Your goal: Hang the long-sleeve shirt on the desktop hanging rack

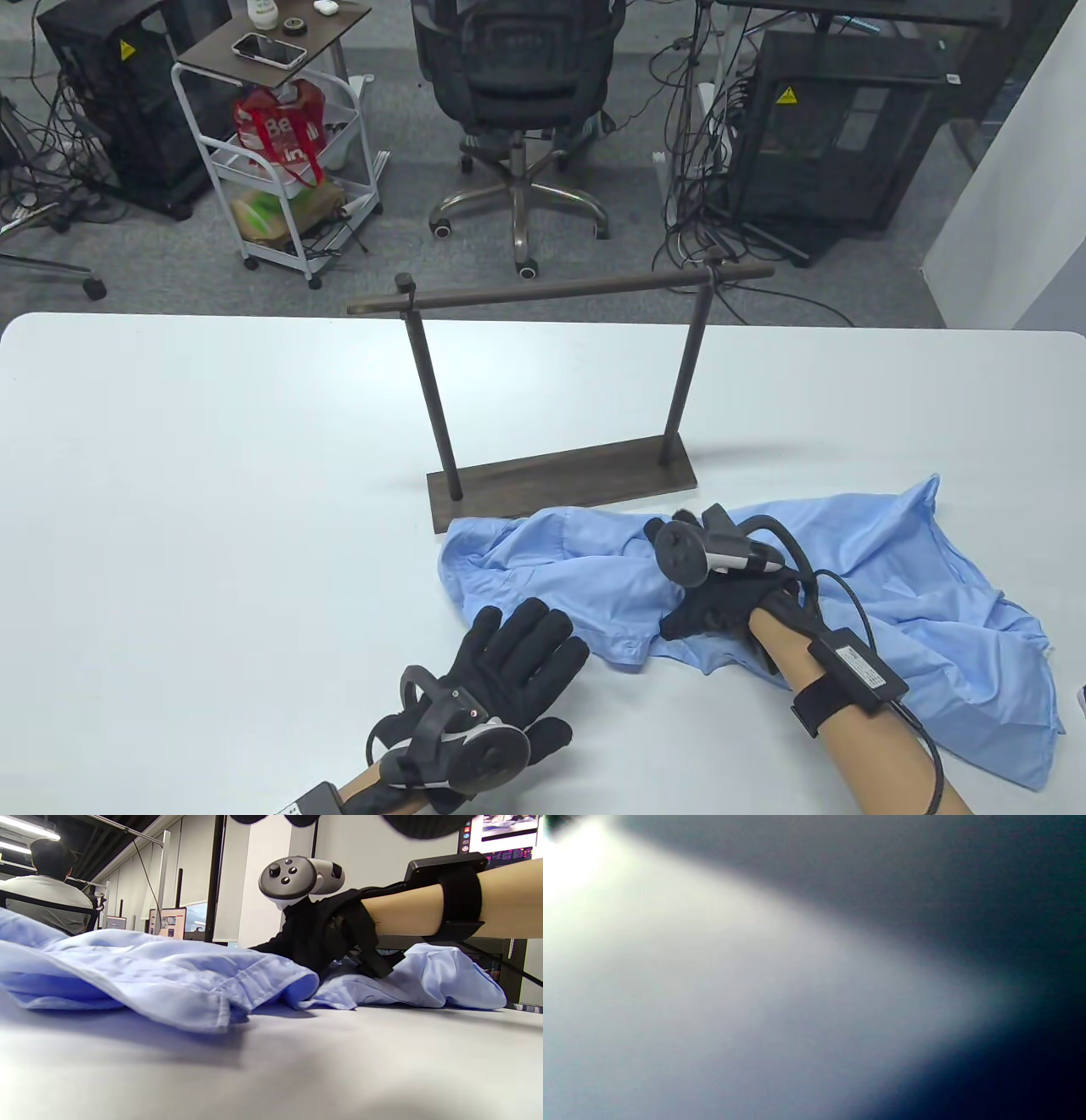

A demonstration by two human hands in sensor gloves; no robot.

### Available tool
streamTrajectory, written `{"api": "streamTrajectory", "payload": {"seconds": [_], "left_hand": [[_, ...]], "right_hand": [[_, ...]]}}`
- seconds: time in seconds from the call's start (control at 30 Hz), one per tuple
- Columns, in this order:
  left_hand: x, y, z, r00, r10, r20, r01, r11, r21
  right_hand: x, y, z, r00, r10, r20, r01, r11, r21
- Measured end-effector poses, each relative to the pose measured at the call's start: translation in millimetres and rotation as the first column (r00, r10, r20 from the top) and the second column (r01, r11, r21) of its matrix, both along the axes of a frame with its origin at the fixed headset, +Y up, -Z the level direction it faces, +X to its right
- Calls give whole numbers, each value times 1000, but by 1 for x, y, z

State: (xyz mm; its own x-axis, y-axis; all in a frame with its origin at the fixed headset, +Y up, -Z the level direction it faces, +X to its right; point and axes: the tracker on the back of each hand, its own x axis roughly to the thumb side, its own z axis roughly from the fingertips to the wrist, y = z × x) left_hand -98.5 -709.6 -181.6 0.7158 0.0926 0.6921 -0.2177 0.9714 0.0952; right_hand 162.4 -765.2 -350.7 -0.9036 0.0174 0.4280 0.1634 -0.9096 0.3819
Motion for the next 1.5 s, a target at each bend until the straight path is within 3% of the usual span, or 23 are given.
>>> {"api": "streamTrajectory", "payload": {"seconds": [0.1, 0.3, 0.57, 0.77, 0.93, 1.13, 1.27, 1.5], "left_hand": [[0, 0, 0, 1000, -1, -2, 1, 1000, 1], [1, -1, 0, 1000, -10, 2, 10, 1000, -5], [2, 0, 0, 1000, -15, 11, 15, 1000, -6], [2, -1, 0, 1000, -7, 15, 7, 1000, -7], [2, -1, 1, 1000, -5, 18, 5, 1000, 5], [2, 0, 2, 1000, 5, 26, -6, 1000, 19], [3, 0, 2, 1000, 3, 31, -4, 1000, 29], [3, -1, 4, 999, -4, 38, 2, 999, 40]], "right_hand": [[-2, 2, 2, 999, -27, -30, 30, 994, 106], [-10, -1, 13, 994, -74, -86, 90, 977, 194], [0, 1, 7, 966, -255, -39, 258, 953, 160], [11, 25, 6, 926, -375, 43, 363, 916, 171], [21, 60, 11, 872, -483, 76, 455, 858, 238], [34, 114, 25, 785, -619, 33, 569, 741, 357], [40, 159, 41, 739, -673, -26, 609, 651, 453], [43, 241, 72, 642, -750, -160, 655, 428, 622]]}}
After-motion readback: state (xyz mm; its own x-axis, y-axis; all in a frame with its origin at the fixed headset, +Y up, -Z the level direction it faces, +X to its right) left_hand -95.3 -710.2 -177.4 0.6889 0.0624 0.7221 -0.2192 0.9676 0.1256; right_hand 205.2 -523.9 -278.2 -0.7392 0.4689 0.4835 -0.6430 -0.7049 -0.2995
